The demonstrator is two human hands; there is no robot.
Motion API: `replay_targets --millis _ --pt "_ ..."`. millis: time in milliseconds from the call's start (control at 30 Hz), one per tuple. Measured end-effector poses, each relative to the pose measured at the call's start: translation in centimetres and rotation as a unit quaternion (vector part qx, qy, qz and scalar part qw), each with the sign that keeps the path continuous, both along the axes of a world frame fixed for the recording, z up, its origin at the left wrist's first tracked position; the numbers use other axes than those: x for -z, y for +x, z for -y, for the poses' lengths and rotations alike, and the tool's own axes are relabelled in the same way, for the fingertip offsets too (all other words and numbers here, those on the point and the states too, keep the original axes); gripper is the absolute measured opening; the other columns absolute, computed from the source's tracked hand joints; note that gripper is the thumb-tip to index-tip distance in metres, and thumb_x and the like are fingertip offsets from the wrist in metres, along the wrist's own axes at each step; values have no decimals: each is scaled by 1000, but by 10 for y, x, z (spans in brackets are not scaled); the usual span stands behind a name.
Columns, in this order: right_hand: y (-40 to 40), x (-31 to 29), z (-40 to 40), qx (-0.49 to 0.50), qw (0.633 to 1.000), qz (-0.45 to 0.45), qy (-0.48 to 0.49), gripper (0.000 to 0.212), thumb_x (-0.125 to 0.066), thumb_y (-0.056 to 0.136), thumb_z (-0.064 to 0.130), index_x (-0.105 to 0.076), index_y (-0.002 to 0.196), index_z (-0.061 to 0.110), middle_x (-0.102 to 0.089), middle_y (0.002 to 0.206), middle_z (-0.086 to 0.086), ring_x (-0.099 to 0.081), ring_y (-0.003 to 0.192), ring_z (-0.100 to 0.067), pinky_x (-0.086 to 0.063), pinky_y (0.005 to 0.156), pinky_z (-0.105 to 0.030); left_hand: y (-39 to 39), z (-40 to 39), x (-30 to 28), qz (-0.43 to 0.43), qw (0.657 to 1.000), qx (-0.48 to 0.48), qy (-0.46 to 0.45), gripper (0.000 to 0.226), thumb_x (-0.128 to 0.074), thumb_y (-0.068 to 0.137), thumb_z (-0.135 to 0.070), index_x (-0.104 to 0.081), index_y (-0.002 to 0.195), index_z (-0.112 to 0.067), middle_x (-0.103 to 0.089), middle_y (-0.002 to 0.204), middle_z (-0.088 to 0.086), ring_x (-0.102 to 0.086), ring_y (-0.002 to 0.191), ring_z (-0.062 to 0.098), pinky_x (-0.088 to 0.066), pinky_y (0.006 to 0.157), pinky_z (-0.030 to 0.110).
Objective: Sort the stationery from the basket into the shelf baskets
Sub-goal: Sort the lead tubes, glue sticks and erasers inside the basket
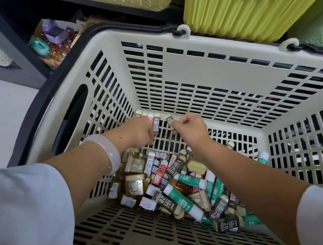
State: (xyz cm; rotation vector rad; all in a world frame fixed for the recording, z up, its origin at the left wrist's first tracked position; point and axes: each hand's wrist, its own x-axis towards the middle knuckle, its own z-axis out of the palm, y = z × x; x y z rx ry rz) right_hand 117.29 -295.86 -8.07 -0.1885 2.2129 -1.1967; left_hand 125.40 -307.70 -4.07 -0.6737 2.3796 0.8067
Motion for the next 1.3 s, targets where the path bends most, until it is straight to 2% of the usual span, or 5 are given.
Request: replay_targets --millis 333,533,733,1000,1300 --pt "13 20 30 -21 996 -68 55 4 -60 87 9 -57 89 11 -60 93 -6 -57 80 -19 -44 68 -24 5 -19 18 57 987 150 -4 15 -55 90 -25 -56 85 -12 -55 79 1 -54 74 17 -42 60 22" --pt "1 7 13 -127 981 -122 84 19 -53 90 8 -68 101 6 -67 95 -8 -60 73 -15 -49 64 -23 5 -20 17 84 981 171 -35 31 -61 85 -20 -53 113 -8 -56 111 5 -54 98 20 -46 81 27" --pt "14 -9 -9 -451 868 -150 144 20 -59 88 19 -64 104 8 -66 99 -6 -62 87 -17 -52 79 -29 1 -13 6 106 986 130 -9 19 -64 83 -14 -55 98 -8 -56 92 2 -52 80 15 -38 56 17" --pt "36 -11 9 -511 792 -218 252 5 -57 87 10 -57 92 8 -59 96 -8 -58 84 -23 -52 75 -33 1 -8 -8 169 962 210 -47 20 -64 84 -14 -64 102 -8 -63 110 6 -58 103 21 -45 85 27" --pt "40 -19 20 -571 713 -254 318 7 -58 86 11 -52 83 11 -38 66 1 -44 62 -13 -40 56 -26 -6 6 -29 84 965 186 -165 22 -54 89 -3 -58 110 -5 -59 108 7 -54 91 19 -45 80 25"
